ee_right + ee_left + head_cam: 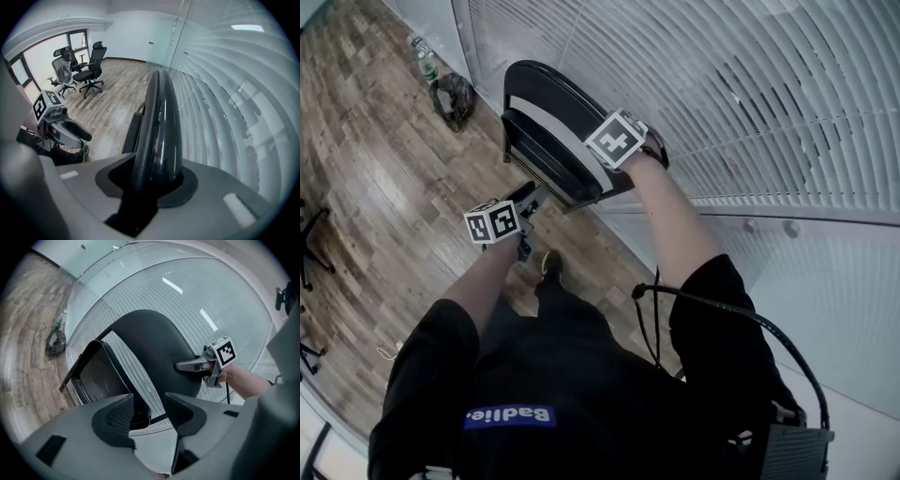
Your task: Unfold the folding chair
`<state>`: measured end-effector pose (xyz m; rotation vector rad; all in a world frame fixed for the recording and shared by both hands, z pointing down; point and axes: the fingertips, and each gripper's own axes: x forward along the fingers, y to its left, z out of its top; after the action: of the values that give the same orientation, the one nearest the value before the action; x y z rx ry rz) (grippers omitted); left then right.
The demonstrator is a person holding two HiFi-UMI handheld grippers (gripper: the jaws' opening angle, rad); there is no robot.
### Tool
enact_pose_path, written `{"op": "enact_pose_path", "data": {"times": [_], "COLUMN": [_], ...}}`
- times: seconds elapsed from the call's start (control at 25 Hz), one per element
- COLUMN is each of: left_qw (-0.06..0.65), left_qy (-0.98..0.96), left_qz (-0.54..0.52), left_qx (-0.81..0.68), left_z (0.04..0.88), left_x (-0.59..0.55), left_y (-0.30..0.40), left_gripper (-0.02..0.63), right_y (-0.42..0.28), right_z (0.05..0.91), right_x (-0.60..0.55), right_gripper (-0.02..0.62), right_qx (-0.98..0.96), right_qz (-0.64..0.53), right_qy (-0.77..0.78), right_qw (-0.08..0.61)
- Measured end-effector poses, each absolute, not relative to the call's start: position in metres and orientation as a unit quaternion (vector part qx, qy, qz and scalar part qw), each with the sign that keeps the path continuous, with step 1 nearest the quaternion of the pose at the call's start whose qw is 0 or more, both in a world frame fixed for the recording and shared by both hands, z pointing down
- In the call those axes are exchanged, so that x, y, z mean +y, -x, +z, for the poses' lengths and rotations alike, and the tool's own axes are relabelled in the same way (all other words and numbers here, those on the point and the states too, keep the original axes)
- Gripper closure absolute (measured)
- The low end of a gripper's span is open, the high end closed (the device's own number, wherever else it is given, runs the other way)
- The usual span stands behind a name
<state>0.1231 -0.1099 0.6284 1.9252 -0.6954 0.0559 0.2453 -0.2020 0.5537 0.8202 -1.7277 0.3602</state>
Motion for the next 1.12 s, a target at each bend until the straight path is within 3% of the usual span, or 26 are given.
{"op": "enact_pose_path", "data": {"times": [1.12], "left_qw": [0.582], "left_qy": [-0.726], "left_qz": [-0.014], "left_qx": [-0.367], "left_z": [0.709], "left_x": [-0.179], "left_y": [-0.164], "left_gripper": [0.416], "right_y": [-0.241], "right_z": [0.551], "right_x": [-0.205], "right_gripper": [0.471], "right_qx": [-0.739], "right_qz": [0.136], "right_qy": [-0.346], "right_qw": [0.562]}}
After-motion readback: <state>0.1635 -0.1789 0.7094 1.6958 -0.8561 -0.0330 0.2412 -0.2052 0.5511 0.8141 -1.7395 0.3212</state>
